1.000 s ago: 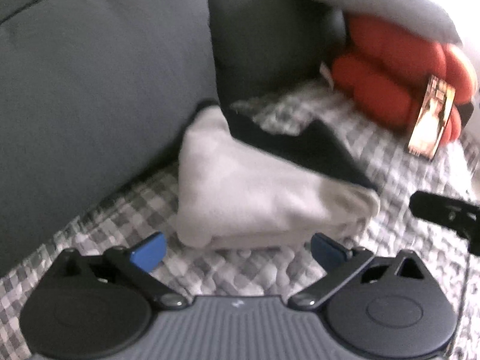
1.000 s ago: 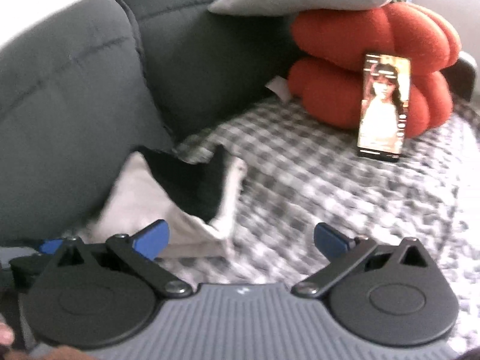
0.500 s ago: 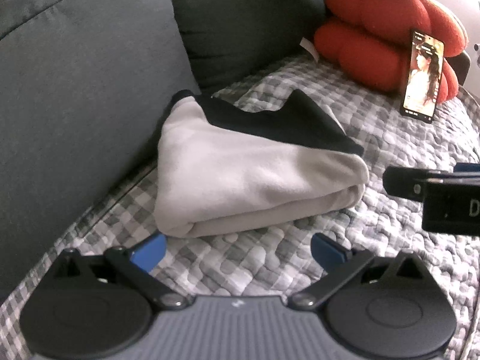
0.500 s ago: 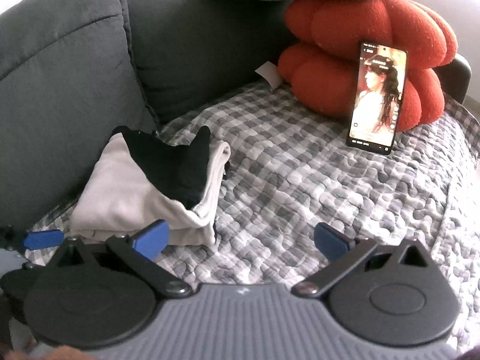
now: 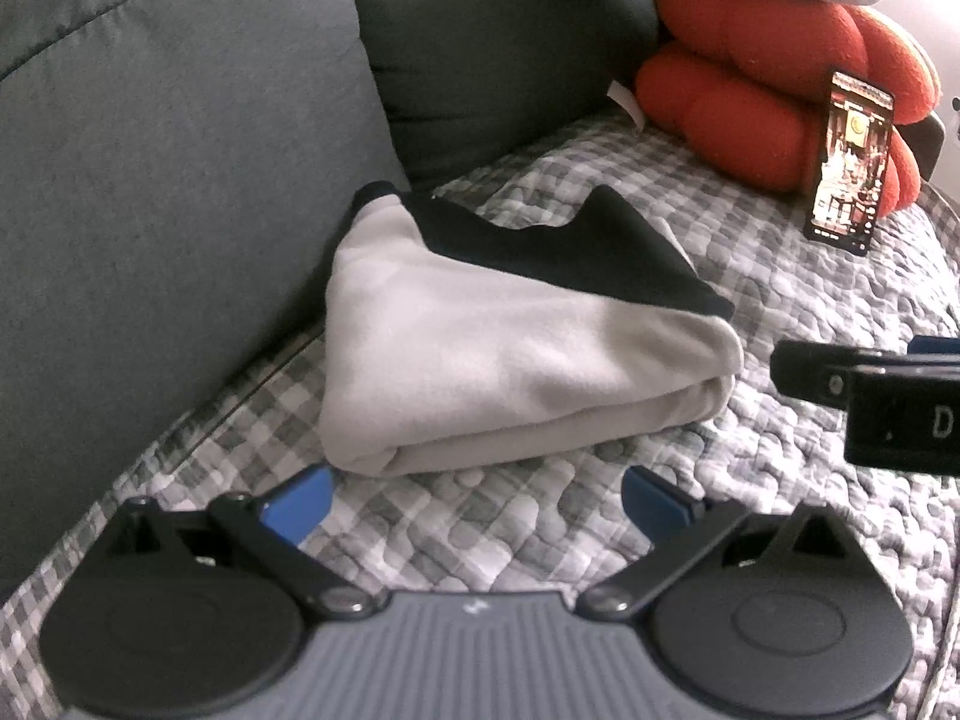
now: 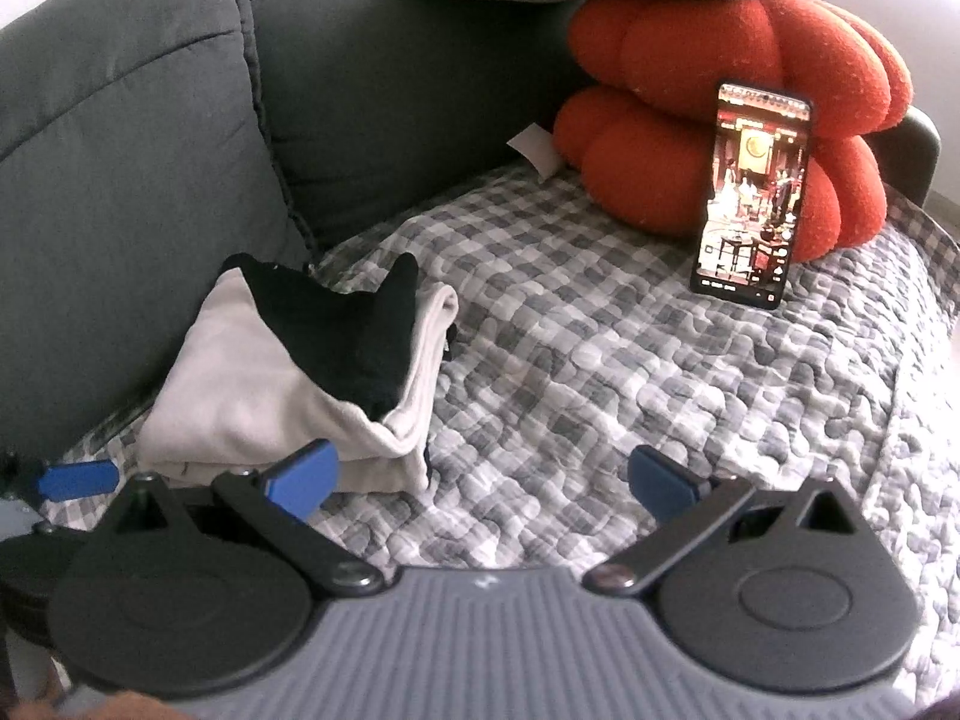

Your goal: Fold clothes

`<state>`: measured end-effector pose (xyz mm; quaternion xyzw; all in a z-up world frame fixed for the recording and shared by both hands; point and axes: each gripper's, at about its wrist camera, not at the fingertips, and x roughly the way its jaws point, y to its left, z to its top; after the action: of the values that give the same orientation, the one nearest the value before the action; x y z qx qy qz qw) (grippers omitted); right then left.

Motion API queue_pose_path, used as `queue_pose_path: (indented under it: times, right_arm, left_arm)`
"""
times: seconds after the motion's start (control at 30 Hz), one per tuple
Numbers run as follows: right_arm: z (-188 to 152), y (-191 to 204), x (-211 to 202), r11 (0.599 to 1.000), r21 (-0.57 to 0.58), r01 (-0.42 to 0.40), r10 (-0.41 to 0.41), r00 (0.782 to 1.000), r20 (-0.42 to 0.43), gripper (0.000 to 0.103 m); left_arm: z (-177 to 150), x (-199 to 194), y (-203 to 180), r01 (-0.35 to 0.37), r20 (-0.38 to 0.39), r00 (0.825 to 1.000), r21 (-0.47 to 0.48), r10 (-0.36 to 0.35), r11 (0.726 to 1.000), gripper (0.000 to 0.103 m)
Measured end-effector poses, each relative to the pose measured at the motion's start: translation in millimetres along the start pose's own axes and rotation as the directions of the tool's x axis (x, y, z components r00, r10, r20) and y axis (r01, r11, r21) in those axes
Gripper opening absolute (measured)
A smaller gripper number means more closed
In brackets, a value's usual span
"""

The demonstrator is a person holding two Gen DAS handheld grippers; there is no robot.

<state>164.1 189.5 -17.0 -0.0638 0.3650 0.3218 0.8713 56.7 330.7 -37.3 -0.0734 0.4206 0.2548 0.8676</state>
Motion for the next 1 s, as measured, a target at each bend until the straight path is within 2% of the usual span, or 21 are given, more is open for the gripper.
queue_pose_path:
  times: [1.0]
  right_arm:
    - [-1.9, 4.2, 2.5, 1.000, -0.007, -0.018, 0.017, 1.000, -0.019, 0.103]
  left_arm:
    - [-1.3, 0.4, 1.9, 0.011, -0.012, 1.000, -0.007, -0.012, 1.000, 0.103]
